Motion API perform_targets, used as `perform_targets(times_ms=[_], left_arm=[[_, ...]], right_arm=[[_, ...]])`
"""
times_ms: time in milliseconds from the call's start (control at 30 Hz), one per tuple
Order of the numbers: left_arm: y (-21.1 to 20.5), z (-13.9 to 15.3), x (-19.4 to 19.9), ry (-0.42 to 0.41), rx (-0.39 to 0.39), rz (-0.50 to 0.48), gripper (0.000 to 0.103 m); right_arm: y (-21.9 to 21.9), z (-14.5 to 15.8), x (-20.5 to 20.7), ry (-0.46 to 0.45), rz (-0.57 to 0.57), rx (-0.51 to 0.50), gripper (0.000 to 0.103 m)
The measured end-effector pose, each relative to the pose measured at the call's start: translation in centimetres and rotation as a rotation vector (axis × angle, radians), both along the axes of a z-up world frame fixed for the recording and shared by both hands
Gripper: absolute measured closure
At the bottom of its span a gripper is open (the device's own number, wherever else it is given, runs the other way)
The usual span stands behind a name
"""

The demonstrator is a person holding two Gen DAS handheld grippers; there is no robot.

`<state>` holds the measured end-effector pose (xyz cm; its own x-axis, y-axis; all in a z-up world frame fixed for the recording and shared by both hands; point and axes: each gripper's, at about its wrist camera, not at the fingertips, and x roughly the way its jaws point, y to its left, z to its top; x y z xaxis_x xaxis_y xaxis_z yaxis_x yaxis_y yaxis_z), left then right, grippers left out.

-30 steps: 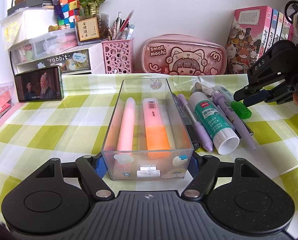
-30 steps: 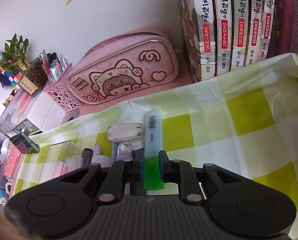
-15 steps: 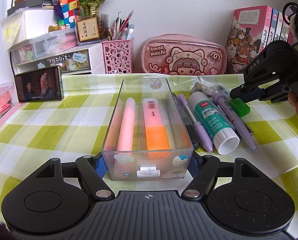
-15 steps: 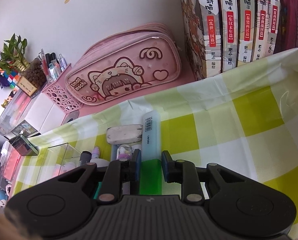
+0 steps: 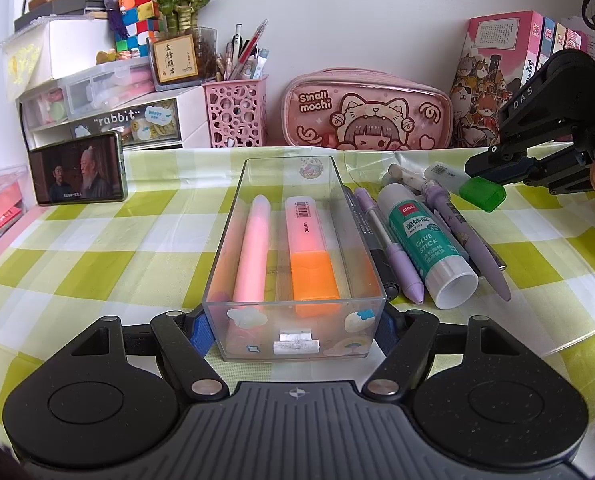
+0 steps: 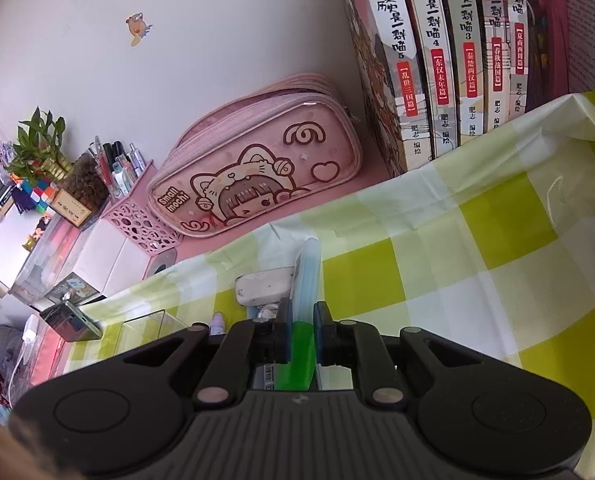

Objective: Organize stationery
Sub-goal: 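Move the right gripper to the green highlighter and grasp it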

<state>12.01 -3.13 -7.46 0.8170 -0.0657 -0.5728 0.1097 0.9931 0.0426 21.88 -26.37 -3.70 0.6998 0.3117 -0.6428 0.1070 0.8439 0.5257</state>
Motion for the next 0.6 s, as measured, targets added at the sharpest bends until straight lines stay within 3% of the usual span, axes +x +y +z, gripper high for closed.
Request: perform_targets(times_ms=[367,400,467,600], left_arm=[[0.0,0.0,0.0,0.0,0.0,-0.001,0.03],[0.0,0.0,0.0,0.0,0.0,-0.001,0.03],[0.0,0.0,0.0,0.0,0.001,-0.001,0.03],[0.0,0.0,-0.1,0.0,0.0,-0.001,0.03]], right_arm=[[2.1,2.4,-1.9,-0.05,0.061,0.076,0.088],[2.3,2.3,-1.9,-0.046,0.068,0.085,0.094],[2.6,2.1,-2.1,-0.038,0.082,0.121,0.093],[3.7,1.9,-1.8,-0.026,0.11,0.03,0.093]])
